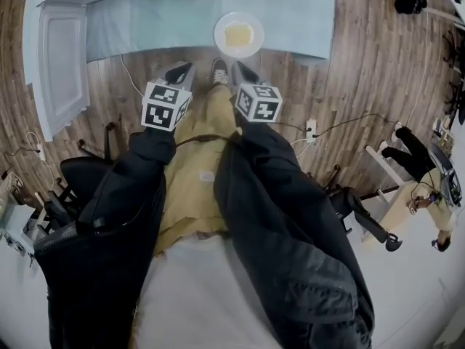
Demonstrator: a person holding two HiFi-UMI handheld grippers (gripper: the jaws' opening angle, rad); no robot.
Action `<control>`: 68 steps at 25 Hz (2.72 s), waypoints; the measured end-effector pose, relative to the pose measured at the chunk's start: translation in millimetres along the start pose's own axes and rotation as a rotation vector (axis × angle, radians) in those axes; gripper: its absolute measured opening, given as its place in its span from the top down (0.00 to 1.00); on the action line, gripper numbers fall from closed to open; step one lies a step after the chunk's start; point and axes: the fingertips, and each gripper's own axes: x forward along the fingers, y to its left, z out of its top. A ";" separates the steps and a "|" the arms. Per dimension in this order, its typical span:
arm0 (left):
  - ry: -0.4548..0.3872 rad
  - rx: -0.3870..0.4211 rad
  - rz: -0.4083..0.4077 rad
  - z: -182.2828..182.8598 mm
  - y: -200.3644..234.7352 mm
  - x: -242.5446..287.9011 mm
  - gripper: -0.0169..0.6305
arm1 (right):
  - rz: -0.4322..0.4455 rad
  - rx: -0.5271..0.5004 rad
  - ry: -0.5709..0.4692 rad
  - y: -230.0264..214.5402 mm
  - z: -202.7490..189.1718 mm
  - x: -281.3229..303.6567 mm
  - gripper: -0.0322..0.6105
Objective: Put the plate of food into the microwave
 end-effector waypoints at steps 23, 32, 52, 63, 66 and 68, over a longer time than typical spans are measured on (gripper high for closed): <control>0.064 -0.004 0.015 -11.4 -9.3 19.3 0.97 | 0.102 0.663 -0.047 -65.3 -15.5 43.8 0.76; 0.053 -0.038 0.036 -15.1 -1.3 14.6 0.97 | 0.310 0.958 -0.142 -61.1 -11.7 41.2 0.91; -0.026 -0.174 0.105 -36.8 48.9 -35.0 0.97 | 0.478 0.851 -0.161 6.7 5.8 43.4 0.94; -0.092 -0.290 0.175 -56.0 97.2 -68.9 0.97 | 0.579 0.737 -0.034 92.2 12.6 79.8 0.94; -0.108 -0.316 0.191 -57.8 109.2 -76.1 0.97 | 0.594 0.714 -0.005 110.4 15.3 90.5 0.94; -0.115 -0.332 0.202 -59.6 117.6 -80.5 0.97 | 0.609 0.714 0.008 122.9 18.7 96.9 0.93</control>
